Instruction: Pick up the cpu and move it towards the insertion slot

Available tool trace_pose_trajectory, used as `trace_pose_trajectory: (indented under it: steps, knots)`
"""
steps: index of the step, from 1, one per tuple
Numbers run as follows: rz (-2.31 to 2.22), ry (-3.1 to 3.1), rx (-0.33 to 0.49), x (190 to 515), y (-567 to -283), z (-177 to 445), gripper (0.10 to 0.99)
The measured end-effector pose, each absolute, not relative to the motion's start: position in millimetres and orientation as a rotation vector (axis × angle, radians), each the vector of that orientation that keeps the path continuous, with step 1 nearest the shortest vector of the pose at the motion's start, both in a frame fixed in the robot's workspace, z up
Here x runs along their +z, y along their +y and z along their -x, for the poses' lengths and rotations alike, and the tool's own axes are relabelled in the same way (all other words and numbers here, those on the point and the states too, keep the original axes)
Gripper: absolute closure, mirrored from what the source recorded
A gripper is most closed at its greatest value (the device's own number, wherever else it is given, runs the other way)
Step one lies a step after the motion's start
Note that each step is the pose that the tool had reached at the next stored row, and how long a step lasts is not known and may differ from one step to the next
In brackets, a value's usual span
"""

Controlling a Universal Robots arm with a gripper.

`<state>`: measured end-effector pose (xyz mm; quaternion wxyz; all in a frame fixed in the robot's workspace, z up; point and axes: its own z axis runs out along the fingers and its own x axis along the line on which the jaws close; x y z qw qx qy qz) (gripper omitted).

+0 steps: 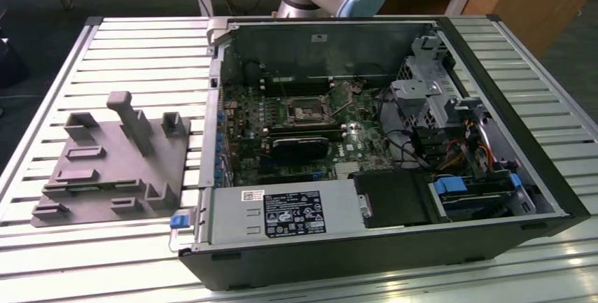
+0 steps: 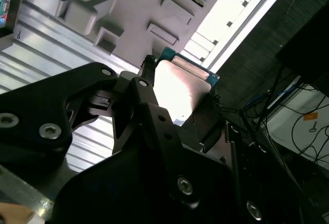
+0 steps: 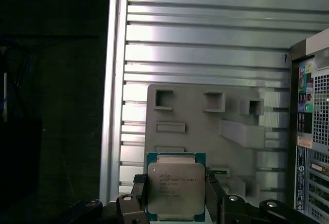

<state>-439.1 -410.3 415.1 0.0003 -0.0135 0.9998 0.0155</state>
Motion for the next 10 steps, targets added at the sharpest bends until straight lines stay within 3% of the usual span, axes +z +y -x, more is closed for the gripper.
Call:
trace_pose_trajectory:
  steps: [10]
  knots:
    - [0.043,3.14,0.05,423.2,-410.2,435.5,0.545]
